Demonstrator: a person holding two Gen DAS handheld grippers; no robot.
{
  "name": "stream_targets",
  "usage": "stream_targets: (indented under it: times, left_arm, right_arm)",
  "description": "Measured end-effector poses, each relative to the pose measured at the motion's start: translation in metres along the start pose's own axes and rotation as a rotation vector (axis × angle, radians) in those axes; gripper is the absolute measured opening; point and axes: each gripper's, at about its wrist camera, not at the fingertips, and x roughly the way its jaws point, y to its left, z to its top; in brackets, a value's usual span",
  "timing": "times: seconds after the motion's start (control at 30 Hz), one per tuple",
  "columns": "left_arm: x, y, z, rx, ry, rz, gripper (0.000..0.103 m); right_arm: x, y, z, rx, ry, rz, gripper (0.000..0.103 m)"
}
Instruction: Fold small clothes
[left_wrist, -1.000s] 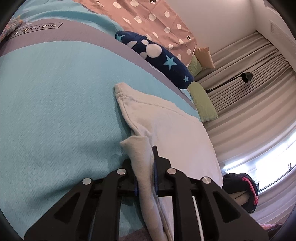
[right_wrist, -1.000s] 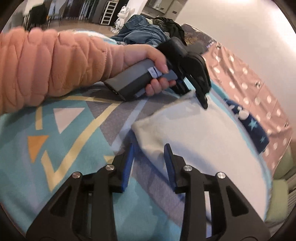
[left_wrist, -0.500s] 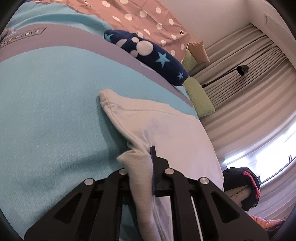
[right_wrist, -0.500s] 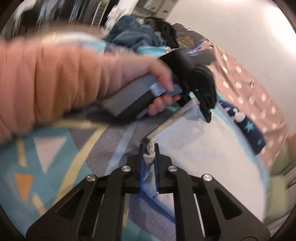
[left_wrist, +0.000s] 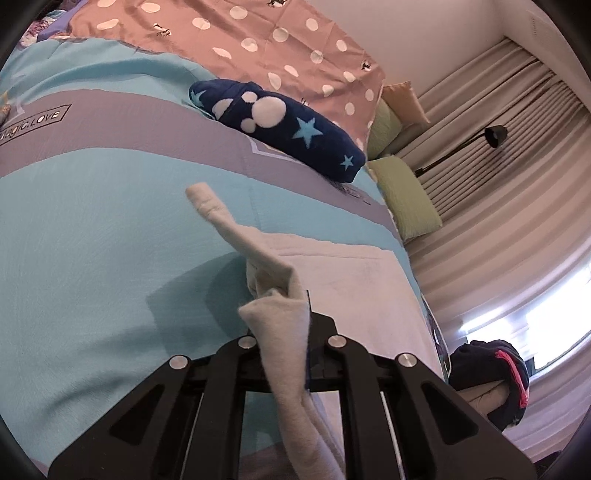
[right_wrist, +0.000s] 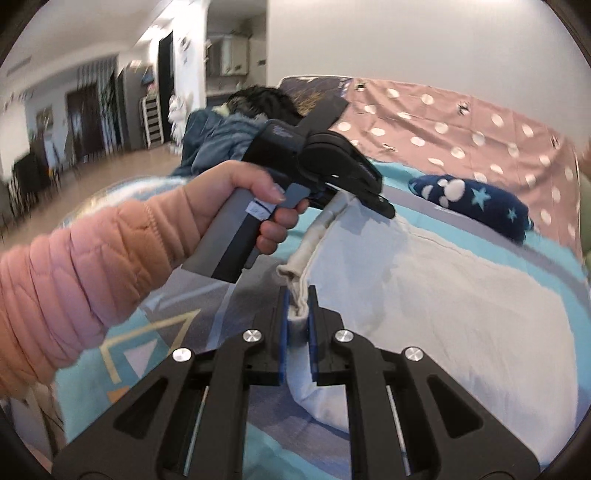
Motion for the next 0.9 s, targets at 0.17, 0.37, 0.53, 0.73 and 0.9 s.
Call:
stream_targets:
  times: [0.17, 0.37, 0.53, 0.73, 0.9]
  left_arm:
    - [0.007, -0.03, 0.006, 0.012, 0.012, 0.055, 0.007]
    - [0.018, -0.06, 0.007, 0.027, 0.011, 0.078, 0.007]
    - [0.032, -0.088, 0.006, 0.048, 0.017, 0.12, 0.008]
    - [0.049, -0.113, 0.004, 0.038, 0.026, 0.168, 0.007]
    - [0.072, -0.135, 0.005, 0.017, 0.046, 0.199, 0.008]
  right_arm:
    - [-0.023, -0.034, -0.003, 0.119, -0.024, 0.007, 0.009]
    - [-0.046, -0.056, -0.016, 0.168, -0.058, -0.001, 0.009]
    - [-0.062, -0.072, -0.027, 0.2, -0.078, 0.003, 0.009]
    - [-0.08, -0.094, -0.043, 0.241, -0.101, 0.01, 0.009]
    - [-0.095, -0.118, -0.056, 0.3, -0.126, 0.002, 0.009]
